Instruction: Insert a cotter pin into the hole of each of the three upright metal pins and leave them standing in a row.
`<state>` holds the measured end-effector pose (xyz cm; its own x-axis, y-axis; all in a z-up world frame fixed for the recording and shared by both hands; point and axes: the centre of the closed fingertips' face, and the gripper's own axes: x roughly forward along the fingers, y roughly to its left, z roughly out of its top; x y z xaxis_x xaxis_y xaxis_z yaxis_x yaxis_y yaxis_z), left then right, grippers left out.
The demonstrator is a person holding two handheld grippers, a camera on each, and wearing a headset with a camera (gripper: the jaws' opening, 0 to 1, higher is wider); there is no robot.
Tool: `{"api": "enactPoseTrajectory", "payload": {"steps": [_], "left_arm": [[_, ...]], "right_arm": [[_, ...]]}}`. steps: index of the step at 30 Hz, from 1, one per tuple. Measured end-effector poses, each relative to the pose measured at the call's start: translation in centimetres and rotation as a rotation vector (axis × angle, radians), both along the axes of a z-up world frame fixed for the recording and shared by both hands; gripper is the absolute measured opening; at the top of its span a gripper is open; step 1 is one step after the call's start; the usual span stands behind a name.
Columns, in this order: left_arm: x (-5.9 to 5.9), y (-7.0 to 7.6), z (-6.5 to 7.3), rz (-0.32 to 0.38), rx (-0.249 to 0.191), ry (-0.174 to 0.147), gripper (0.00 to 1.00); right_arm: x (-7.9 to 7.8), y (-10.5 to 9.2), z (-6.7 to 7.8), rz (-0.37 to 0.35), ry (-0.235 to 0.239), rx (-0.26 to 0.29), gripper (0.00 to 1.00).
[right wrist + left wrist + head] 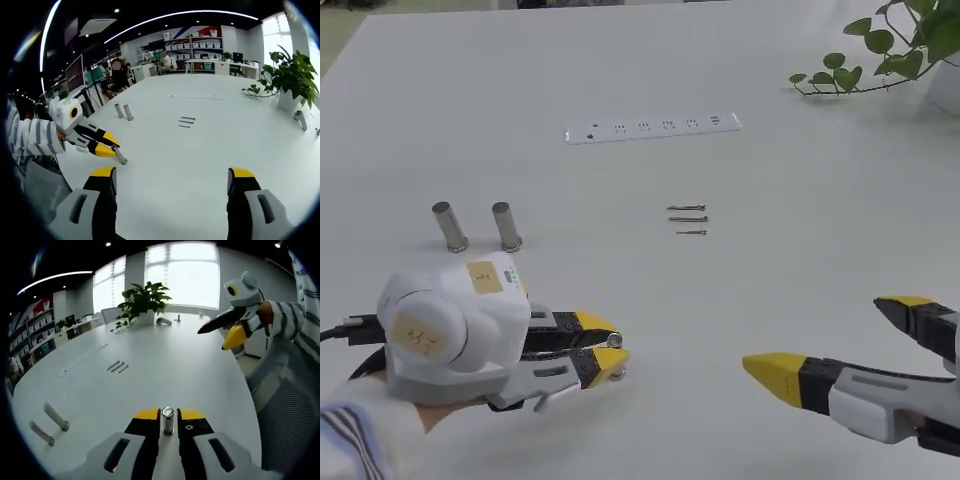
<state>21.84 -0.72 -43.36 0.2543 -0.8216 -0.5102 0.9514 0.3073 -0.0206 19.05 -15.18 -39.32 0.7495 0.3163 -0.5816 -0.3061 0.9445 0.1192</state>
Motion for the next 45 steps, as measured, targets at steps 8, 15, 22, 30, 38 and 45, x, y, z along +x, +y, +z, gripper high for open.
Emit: {"api": "enactPoseTrajectory", "payload": {"steps": [8, 15, 22, 30, 38, 45], "left_arm": [[0.2, 0.6, 2.0, 0.062, -0.058, 0.009, 0.29], [0.6, 2.5, 3.6, 0.175, -0.104, 0.010, 0.43], [0.6, 4.9, 4.7, 0.327, -0.169, 0.052, 0.60], [0.7, 7.8, 5.0, 0.456, -0.191, 0.057, 0.79], [0.7, 10.0, 4.6, 0.516, -0.173, 0.057, 0.88], [1.4, 11.7, 4.8, 0.618, -0.216, 0.070, 0.99]], "right_arm": [[0.1, 0.1, 0.3, 0.008, -0.009, 0.003, 0.90], [0.2, 0.2, 0.5, 0.012, -0.016, 0.007, 0.90], [0.2, 0.3, 0.7, 0.022, -0.025, 0.007, 0.90], [0.1, 0.6, 0.9, 0.038, -0.026, 0.007, 0.90], [0.2, 0.9, 1.0, 0.054, -0.024, 0.004, 0.90], [0.4, 0.9, 1.1, 0.066, -0.021, -0.006, 0.90]]}}
